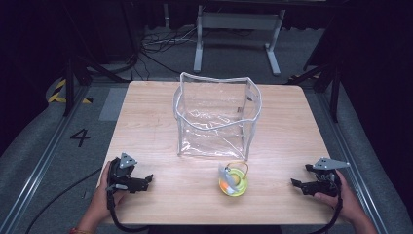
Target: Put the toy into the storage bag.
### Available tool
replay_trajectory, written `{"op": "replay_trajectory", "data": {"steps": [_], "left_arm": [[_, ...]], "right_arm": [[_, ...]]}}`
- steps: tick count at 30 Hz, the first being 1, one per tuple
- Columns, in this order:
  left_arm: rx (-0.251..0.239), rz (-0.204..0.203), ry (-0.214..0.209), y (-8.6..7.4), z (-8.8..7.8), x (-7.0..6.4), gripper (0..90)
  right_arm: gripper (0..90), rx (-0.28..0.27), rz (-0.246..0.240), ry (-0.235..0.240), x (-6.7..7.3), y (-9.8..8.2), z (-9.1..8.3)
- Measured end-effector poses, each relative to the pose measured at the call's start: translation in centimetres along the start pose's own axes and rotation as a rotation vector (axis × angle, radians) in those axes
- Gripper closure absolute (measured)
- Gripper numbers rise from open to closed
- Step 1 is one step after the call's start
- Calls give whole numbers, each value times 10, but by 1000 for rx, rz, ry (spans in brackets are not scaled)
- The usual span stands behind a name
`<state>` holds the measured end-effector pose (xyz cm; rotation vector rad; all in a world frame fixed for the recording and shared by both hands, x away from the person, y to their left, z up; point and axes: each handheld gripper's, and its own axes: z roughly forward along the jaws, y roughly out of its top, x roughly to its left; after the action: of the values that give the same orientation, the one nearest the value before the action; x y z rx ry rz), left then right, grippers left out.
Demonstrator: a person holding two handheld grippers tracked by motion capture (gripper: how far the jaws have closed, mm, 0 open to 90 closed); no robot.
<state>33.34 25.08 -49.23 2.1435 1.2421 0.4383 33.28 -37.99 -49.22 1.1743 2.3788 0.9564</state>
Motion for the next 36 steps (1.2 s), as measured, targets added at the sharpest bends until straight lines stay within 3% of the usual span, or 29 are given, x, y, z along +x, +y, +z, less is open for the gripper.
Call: {"op": "replay_trajectory", "data": {"steps": [7, 10, 14, 17, 25, 36], "left_arm": [[8, 22, -29, -1, -2, 3, 1], [9, 31, -31, -2, -2, 3, 3], [-3, 38, -32, -2, -2, 4, 3], [0, 53, -40, -3, -3, 6, 4], [2, 52, -49, -4, -3, 6, 3], [4, 54, -50, -4, -4, 6, 4]], "right_arm": [[118, 61, -37, 34, -4, 5, -2], [161, 84, -58, 37, -4, 7, -4], [186, 101, -74, 25, -2, 11, -6], [203, 93, -101, 50, 0, 18, -10], [237, 66, -177, 90, 12, 50, -29], [249, 100, -319, 158, 39, 97, -41]]}}
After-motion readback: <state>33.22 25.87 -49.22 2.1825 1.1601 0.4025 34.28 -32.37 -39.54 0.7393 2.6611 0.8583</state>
